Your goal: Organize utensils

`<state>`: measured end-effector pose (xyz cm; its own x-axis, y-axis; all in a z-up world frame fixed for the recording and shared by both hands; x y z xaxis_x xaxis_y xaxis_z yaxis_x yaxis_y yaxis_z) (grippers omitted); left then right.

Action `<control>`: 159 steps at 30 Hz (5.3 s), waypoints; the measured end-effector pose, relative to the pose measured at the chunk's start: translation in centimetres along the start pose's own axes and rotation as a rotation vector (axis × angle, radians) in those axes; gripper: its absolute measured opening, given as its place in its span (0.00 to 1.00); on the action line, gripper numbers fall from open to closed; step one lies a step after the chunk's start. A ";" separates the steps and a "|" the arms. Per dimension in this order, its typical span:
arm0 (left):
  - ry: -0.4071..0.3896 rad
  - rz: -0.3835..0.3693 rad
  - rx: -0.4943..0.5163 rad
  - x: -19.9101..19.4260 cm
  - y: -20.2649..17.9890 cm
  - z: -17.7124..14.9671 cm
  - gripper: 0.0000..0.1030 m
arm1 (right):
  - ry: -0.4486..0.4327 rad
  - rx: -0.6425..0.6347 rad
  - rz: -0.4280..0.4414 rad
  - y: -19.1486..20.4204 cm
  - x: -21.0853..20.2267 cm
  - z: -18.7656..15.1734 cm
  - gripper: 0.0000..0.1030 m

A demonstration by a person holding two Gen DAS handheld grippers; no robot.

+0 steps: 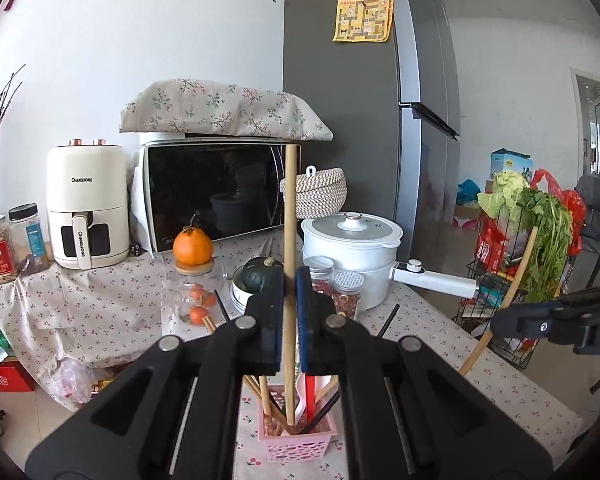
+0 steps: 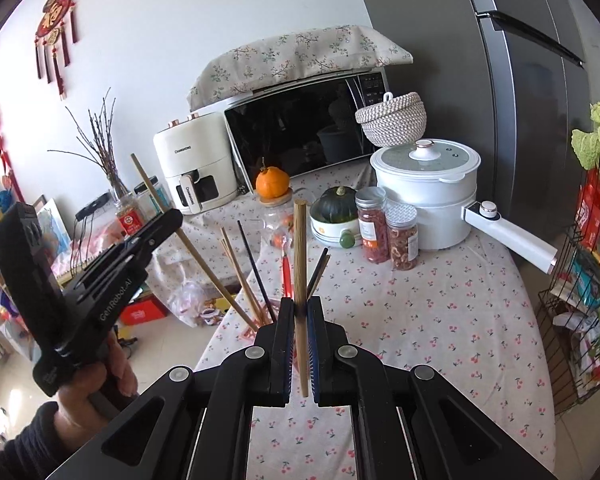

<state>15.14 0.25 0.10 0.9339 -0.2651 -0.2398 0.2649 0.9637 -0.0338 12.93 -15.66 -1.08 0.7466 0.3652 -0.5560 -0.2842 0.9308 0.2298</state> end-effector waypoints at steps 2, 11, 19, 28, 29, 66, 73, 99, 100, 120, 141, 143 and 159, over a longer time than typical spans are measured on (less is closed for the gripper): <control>0.003 0.008 0.021 0.7 0.0 -0.4 0.07 | -0.004 0.007 0.003 0.1 0.3 0.3 0.06; 0.141 0.015 -0.054 3.7 1.7 -3.4 0.07 | -0.047 0.041 0.024 0.6 1.2 1.8 0.06; 0.206 0.022 -0.182 2.0 3.2 -3.7 0.65 | -0.114 0.084 0.048 1.1 2.2 3.4 0.06; 0.361 0.103 -0.242 -0.1 6.0 -6.5 0.88 | -0.081 0.087 0.041 1.8 6.1 3.1 0.06; 0.374 0.102 -0.250 -0.1 6.3 -6.8 0.88 | -0.069 0.087 0.036 1.8 6.7 2.9 0.06; 0.547 0.142 -0.187 -3.0 3.0 -9.1 0.99 | -0.056 0.099 -0.182 -4.6 0.4 0.7 1.00; 0.506 0.091 -0.119 -4.9 -1.3 -8.1 0.99 | -0.023 0.038 -0.290 -6.1 -4.0 -1.9 1.00; 0.495 0.100 -0.098 -5.3 -4.4 -8.4 0.99 | 0.055 -0.014 -0.313 -5.3 -4.4 -5.8 1.00; 0.495 0.098 -0.098 -5.3 -4.4 -8.4 0.99 | 0.056 -0.011 -0.312 -5.3 -4.3 -5.8 1.00; 0.487 0.107 -0.104 -5.5 -4.0 -8.3 0.99 | 0.069 0.009 -0.309 -5.3 -3.7 -6.1 1.00; 0.485 0.115 -0.095 -5.6 -3.8 -8.3 0.99 | 0.071 0.012 -0.310 -5.5 -3.7 -6.2 1.00; 0.486 0.114 -0.093 -5.6 -3.8 -8.3 0.99 | 0.072 0.012 -0.309 -5.5 -3.7 -6.2 1.00; 0.489 0.117 -0.093 -5.6 -3.9 -8.4 0.99 | 0.076 0.018 -0.312 -5.6 -3.7 -6.7 1.00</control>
<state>6.84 -1.74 -6.54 0.7286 -0.1307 -0.6724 0.1222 0.9907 -0.0602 7.79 -22.15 -5.67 0.7488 0.0627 -0.6598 -0.0376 0.9979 0.0522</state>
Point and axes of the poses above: each gripper's, at about its wrist camera, not at the fingertips, and x roughly the way its jaws point, y to its left, z to its top, the point moved 7 cm from there along x, roughly the way its jaws point, and after that the axes turned 2 degrees about -z, right-handed, at the moved point
